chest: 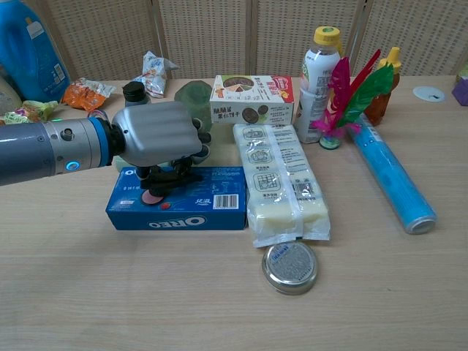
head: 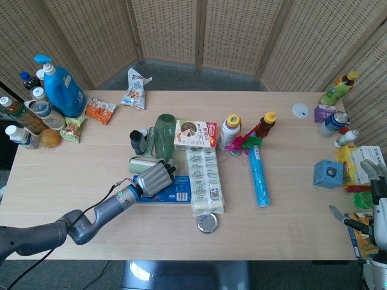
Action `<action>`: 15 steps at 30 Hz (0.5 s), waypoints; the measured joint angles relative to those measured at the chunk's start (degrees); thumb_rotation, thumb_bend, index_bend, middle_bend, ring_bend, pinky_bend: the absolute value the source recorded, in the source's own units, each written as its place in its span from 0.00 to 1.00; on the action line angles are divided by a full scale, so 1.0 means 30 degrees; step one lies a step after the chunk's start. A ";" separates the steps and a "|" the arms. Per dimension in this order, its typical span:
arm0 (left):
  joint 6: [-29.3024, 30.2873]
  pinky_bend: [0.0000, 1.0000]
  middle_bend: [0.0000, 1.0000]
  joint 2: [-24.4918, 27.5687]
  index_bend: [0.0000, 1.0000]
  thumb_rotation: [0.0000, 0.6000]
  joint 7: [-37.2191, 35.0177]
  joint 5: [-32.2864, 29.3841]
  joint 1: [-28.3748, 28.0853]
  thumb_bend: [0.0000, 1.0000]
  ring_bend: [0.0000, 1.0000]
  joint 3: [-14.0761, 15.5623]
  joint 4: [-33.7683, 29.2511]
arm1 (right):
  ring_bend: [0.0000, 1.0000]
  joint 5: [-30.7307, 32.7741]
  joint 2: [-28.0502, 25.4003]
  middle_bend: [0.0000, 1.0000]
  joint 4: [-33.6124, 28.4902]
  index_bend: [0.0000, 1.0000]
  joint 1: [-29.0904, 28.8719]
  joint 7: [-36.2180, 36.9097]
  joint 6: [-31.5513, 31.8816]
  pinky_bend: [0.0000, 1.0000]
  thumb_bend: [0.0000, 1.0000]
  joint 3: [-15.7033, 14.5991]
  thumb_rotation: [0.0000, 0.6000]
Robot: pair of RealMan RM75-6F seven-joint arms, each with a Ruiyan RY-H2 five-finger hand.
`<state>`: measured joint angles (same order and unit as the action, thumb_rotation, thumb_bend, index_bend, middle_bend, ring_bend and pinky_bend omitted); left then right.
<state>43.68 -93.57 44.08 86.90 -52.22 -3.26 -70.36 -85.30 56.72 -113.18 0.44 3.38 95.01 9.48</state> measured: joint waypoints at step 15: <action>0.2117 0.69 0.52 0.2225 0.64 1.00 -0.0138 0.0746 0.0106 0.00 0.50 -0.0231 -0.3245 | 0.00 -0.0275 -0.0015 0.11 -0.0139 0.00 0.0070 -0.0129 0.0132 0.00 0.00 -0.0107 1.00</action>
<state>50.03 -86.90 43.67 89.14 -51.90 -3.95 -80.10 -86.13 56.68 -113.60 0.65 2.99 95.40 9.16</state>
